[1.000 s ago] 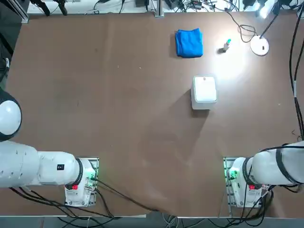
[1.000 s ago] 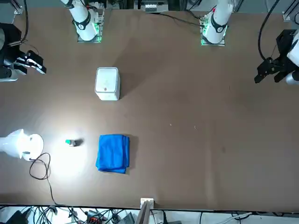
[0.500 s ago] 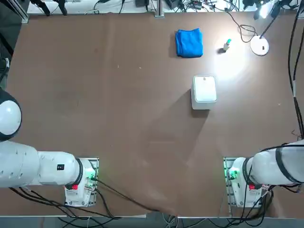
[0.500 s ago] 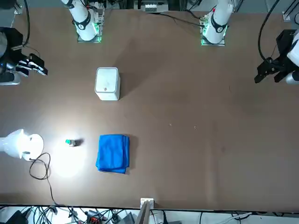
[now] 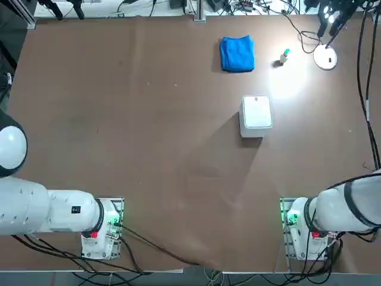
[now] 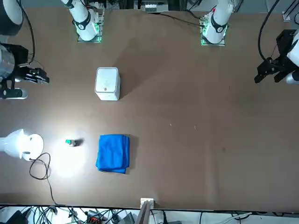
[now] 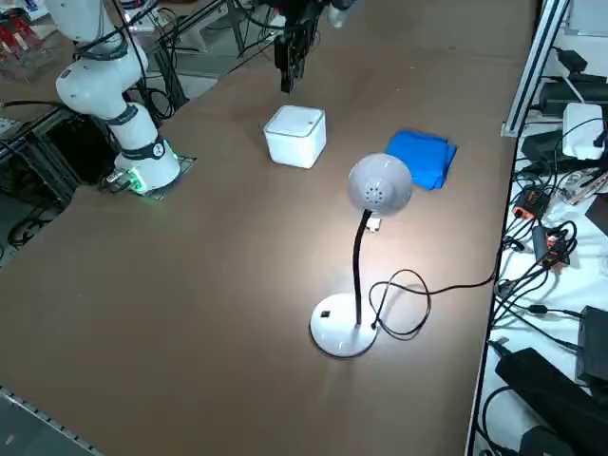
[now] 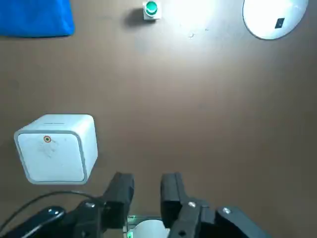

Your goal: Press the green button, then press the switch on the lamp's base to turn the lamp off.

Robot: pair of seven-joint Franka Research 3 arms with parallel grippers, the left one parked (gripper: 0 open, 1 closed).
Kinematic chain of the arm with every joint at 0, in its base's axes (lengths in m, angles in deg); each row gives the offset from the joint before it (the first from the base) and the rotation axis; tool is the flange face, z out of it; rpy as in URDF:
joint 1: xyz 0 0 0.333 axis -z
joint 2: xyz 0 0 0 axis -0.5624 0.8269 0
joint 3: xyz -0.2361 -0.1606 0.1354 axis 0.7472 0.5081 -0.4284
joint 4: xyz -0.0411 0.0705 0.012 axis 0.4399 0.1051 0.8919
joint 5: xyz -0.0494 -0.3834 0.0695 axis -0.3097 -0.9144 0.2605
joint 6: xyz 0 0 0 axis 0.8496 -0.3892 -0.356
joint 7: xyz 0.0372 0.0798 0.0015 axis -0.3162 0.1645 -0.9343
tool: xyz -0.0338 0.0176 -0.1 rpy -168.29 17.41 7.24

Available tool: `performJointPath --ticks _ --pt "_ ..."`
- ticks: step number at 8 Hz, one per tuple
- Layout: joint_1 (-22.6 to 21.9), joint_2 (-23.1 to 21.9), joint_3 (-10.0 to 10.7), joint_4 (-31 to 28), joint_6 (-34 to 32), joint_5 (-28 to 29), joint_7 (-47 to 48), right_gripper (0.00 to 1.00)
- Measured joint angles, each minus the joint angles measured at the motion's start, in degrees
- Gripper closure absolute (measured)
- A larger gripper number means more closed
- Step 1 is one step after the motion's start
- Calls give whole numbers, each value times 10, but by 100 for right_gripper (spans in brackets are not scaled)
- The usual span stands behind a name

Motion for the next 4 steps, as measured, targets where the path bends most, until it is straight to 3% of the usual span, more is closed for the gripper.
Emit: performJointPath --ticks 1,2,4 --pt "2 30 0 -2 32 0 5 85" --pt "3 64 0 -5 94 0 13 97" --pt "2 128 0 -17 222 0 22 99"
